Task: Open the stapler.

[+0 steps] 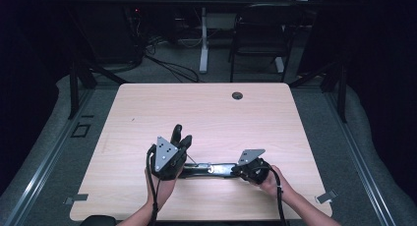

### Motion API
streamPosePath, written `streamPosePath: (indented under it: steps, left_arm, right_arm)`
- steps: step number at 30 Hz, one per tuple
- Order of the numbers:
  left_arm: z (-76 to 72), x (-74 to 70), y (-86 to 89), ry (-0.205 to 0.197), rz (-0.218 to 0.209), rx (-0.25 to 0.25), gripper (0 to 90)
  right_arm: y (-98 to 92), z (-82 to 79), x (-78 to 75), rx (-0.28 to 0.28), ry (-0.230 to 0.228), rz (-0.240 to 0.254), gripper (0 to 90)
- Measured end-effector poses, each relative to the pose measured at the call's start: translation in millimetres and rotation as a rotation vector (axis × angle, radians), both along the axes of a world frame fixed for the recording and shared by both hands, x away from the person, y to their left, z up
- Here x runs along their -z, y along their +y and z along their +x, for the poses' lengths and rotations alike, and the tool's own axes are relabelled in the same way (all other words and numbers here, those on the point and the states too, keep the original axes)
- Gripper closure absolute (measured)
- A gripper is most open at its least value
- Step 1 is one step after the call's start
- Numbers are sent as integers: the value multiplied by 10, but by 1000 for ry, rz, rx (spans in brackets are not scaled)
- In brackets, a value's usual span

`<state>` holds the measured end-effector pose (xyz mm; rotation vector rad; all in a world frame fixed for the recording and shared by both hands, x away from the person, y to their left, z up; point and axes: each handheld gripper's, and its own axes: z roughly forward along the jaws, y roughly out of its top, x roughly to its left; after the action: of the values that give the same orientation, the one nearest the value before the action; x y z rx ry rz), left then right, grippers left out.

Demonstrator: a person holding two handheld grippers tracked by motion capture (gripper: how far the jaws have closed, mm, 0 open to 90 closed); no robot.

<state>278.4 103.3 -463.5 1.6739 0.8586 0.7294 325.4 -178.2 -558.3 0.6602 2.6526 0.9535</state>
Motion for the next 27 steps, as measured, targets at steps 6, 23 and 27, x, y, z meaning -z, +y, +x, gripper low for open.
streamPosePath:
  steps: [6,23,27]
  left_arm:
    - [-3,-2,20,-4,2,-6,900]
    - [-10,-16,110,-8,12,-25,900]
    - [-12,-21,150,-8,13,-33,900]
  right_arm:
    - [1,0,0,0,0,-1,900]
    - [4,-1,-3,2,2,-3,900]
    - [2,0,-3,2,3,-2,900]
